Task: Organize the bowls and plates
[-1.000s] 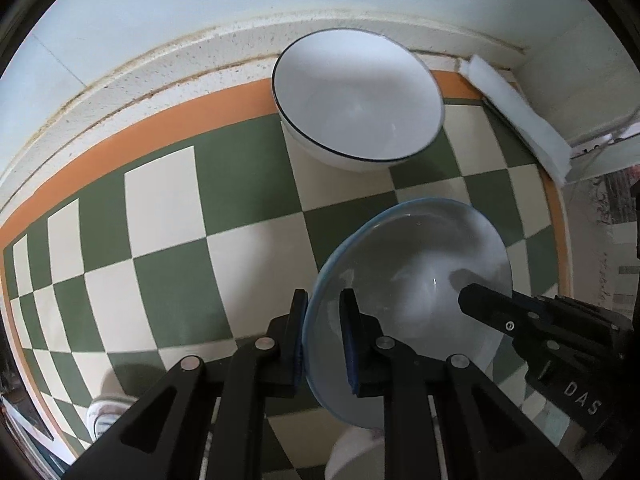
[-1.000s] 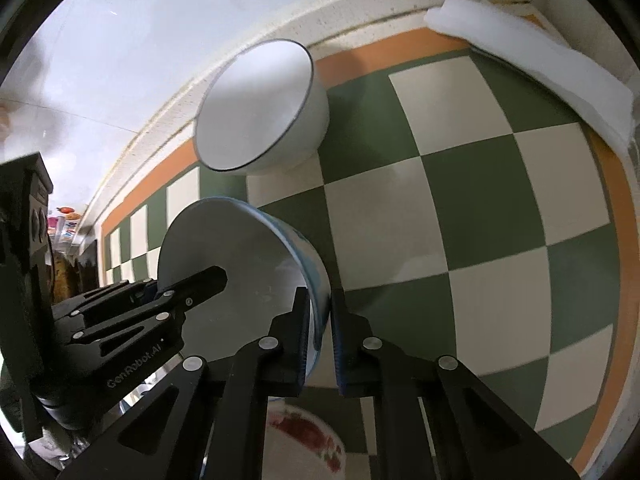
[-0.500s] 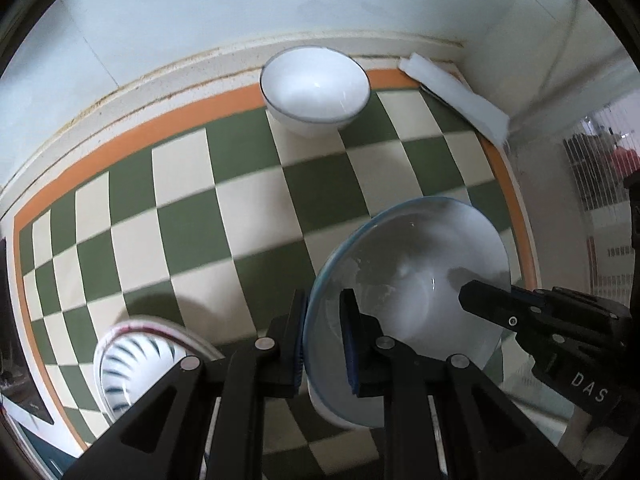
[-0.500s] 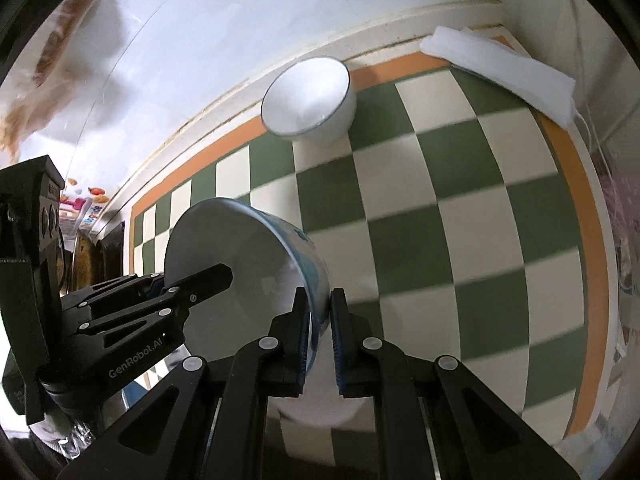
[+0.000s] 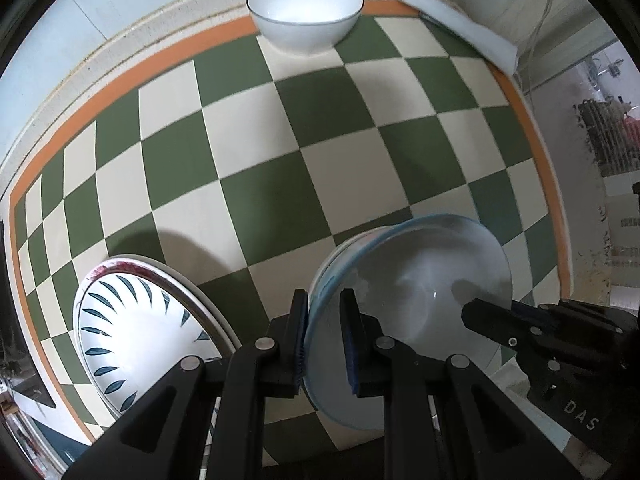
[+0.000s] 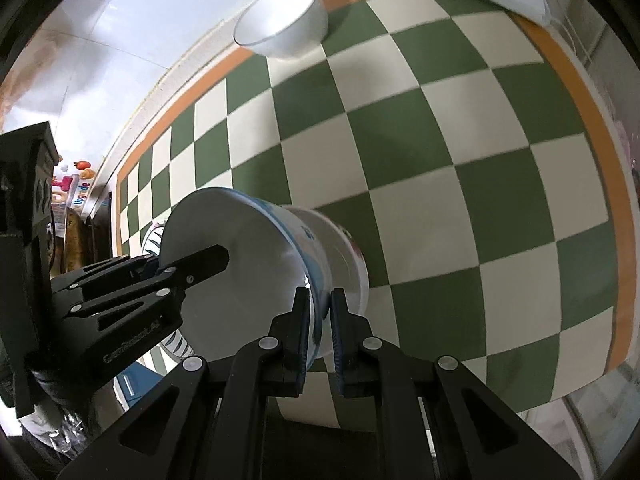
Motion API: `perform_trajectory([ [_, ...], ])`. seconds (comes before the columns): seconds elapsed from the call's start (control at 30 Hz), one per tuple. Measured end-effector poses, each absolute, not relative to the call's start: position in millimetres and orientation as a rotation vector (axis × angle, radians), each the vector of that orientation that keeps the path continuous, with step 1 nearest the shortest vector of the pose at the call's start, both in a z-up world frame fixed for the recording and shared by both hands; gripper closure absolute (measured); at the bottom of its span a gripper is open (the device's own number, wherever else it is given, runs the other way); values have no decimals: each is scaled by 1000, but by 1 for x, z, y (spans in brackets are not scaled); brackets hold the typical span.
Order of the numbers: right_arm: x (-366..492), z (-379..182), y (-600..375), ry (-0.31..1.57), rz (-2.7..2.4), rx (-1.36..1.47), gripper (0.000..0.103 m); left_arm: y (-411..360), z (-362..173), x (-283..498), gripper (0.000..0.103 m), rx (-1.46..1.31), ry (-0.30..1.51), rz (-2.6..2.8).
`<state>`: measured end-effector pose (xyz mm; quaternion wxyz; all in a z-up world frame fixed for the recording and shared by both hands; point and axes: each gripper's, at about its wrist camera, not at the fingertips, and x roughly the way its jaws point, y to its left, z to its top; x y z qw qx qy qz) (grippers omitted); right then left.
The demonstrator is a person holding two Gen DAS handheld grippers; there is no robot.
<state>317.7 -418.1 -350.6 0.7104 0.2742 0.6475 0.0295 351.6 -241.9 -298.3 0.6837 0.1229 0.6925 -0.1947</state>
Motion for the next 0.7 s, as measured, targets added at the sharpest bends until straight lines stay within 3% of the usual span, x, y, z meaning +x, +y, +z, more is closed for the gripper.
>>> perform_trajectory([
  [0.47,322,-360,-426,1470,52,623,91,-248,-317,347,89,343,1571,-412],
  [0.7,327,-346,-439,1457,90,674,91,-237,-283,355,89,285,1523,-433],
])
